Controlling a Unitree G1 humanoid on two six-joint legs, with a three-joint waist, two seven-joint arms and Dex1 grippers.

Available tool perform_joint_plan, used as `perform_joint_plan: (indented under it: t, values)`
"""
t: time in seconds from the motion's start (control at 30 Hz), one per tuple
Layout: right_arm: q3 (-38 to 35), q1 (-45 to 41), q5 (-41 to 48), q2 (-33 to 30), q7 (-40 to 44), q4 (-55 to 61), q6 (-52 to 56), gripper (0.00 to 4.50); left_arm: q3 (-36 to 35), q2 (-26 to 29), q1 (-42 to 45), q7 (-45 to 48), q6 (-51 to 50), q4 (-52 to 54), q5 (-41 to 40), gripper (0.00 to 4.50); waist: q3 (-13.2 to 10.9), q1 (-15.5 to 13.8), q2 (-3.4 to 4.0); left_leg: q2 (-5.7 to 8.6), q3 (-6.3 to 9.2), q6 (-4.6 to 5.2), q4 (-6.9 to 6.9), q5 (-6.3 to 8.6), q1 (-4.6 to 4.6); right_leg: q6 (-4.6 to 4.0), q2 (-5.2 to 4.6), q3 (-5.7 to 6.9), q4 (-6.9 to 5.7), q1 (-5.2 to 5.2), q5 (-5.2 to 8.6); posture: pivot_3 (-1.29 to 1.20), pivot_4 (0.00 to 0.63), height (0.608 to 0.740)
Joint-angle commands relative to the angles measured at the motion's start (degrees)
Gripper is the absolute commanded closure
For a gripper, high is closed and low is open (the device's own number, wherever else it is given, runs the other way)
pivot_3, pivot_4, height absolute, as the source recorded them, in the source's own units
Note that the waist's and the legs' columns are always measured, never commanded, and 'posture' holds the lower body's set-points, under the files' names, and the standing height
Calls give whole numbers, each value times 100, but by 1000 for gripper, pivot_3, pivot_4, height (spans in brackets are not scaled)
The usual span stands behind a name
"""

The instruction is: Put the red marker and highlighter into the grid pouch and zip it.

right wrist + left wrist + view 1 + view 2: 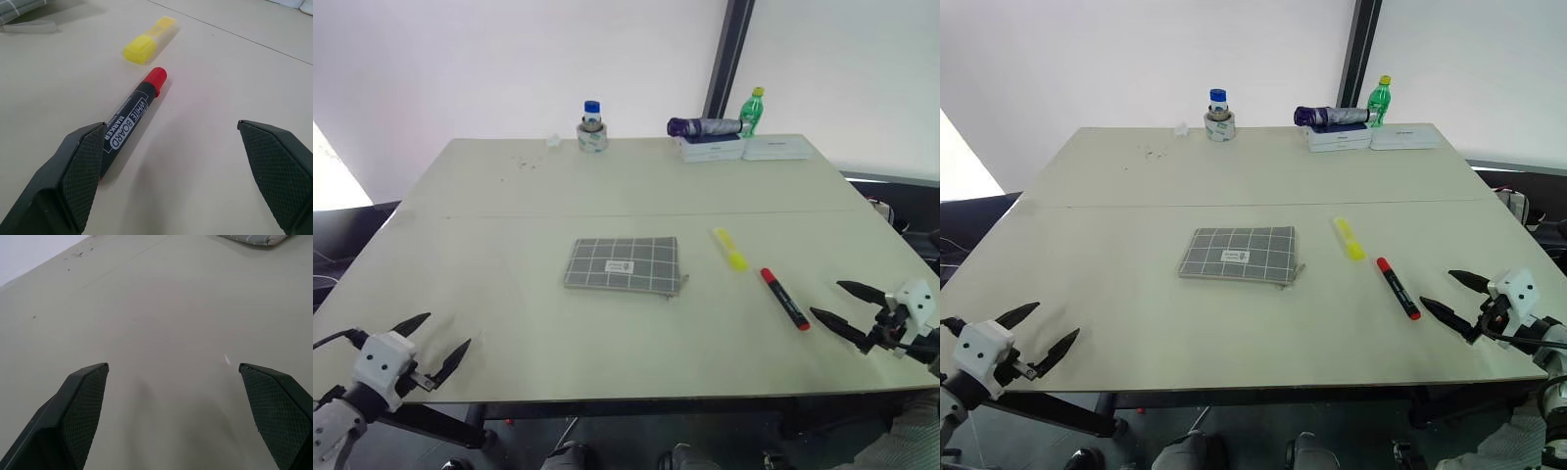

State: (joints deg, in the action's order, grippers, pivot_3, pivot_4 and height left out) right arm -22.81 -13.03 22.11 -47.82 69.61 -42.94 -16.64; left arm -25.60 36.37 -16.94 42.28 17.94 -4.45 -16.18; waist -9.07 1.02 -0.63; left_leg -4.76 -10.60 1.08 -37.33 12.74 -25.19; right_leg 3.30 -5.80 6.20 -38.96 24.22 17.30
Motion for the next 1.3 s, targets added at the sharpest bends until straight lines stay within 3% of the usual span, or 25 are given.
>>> perform_joint_plan:
  t: [0.03,0.3,0.47,0.57,0.67,0.8,1.0,1.3]
  values:
    - [-29,-98,32,2,-12,95,-82,51,-70,145,130,14,179,-39,66,0,0,-4,0,0,0,0,0,0,0,0,0,0,0,0,0,0,150,740]
    - [32,-171,41,67,-59,220,-39,51,-3,192,386,-30,530,-255,297,0,0,-2,0,0,-2,2,2,0,-1,2,0,0,1,-10,-1,0,150,740]
    - [297,-498,125,249,-177,846,398,51,235,454,936,-213,1076,-764,949,0,0,2,2,0,-2,1,2,0,-1,-1,0,0,1,-9,-2,0,150,740]
    - [544,-931,106,595,-459,1214,693,846,512,636,1685,-411,1405,-1339,1348,0,0,2,1,-2,-1,0,2,-1,-1,-2,2,1,1,1,-4,0,150,740]
    - [930,-1476,-228,1075,-837,1239,627,2424,1079,914,2614,-644,2083,-2193,2147,0,0,-3,2,-2,-2,1,2,-3,-6,12,6,1,1,-7,-12,0,150,740]
    - [1597,-2388,-1210,1757,-1969,688,306,4466,1835,1017,3865,-913,2823,-3428,2849,0,0,1,2,1,-19,3,3,-7,-15,15,19,1,-5,5,-14,0,150,740]
    - [2387,-3176,-2521,2264,-3453,-417,-353,4466,2910,852,5065,-1347,3851,-4827,3755,0,-1,-12,3,2,-45,-35,8,-30,-25,25,22,-2,-8,21,-8,0,150,740]
    - [2915,-3186,-3121,2583,-4048,-699,-799,4466,4142,742,5969,-2742,4488,-5771,5224,0,0,-4,3,4,-58,-41,7,-35,-20,26,24,-5,-18,20,-8,0,150,740]
